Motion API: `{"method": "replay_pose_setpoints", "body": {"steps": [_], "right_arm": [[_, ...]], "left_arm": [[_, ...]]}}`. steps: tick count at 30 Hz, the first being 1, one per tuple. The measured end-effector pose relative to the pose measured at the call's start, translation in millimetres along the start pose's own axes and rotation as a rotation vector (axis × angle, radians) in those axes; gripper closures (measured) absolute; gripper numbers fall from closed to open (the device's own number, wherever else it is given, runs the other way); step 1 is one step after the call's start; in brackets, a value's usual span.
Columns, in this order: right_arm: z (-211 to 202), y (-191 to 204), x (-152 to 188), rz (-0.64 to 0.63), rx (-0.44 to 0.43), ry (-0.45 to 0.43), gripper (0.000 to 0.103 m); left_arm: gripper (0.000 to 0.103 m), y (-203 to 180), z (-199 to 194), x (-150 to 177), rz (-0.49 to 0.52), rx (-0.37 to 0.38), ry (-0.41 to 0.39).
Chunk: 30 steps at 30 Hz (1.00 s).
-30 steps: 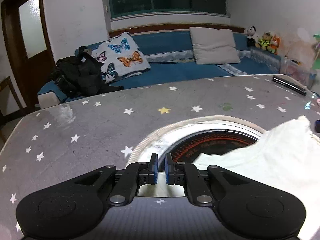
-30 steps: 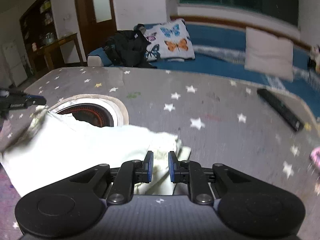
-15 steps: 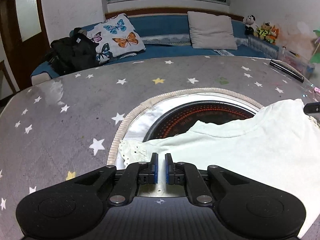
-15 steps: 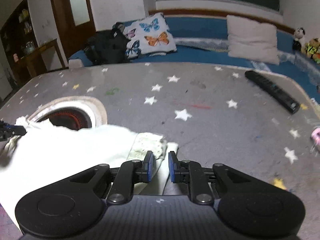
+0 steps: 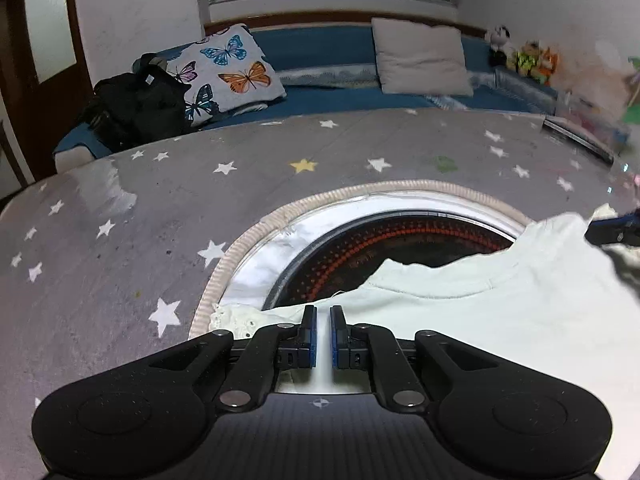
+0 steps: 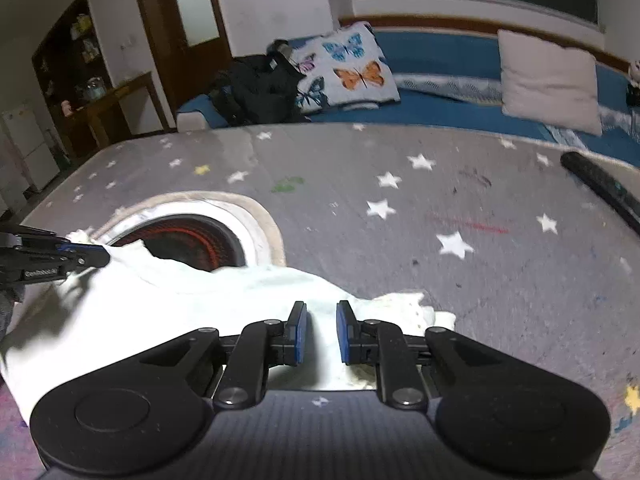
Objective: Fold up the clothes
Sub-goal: 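Lower the hem onto the collar with both grippers and release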
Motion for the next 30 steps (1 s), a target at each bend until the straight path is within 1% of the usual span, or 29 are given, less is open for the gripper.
{"method": "replay_pose_setpoints", "body": {"steps": [3, 7, 15, 19, 23, 26, 28, 30], "right_arm": [[-4, -8, -1, 0.037, -0.017, -0.006, 0.088], [-27, -11, -2, 0.027, 0.002, -0.027, 0.088], [-62, 11, 20, -0.028, -0.015, 0.002, 0.088], [-60, 19, 37, -0.026, -0.018, 0.024, 0.087], [-56, 20, 54, -0.006, -0.019, 0.043, 0.087], [-57, 18, 60, 0.002, -0.016, 0.018, 0.087], [-63, 22, 61, -0.008, -0.016, 0.007, 0.087], [-70, 26, 61, -0.017, -0.016, -0.004, 0.087]], "left_arm": [[0.094, 5, -6, 1, -0.015, 0.0, -0.011], [0.094, 9, -25, 6, -0.033, 0.009, -0.034], [0.094, 1, -55, 34, -0.02, 0.04, -0.044], [0.094, 2, -62, 50, -0.035, 0.042, -0.039], [0.093, 11, -61, 66, -0.067, 0.025, -0.027], [0.092, 18, -64, 71, -0.099, 0.028, -0.037], [0.093, 19, -70, 71, -0.114, 0.023, -0.049], [0.093, 20, -78, 72, -0.128, 0.034, -0.067]]}}
Point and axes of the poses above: each gripper's, at about its wrist camera, not at the fingertips, and z roughly the way its jaws point, y to its left, x to its underside, the point moved 3 cm from there along z, roughly the way its jaws point, and after that the axes turned 5 degrees about y, right-handed, at the moved point
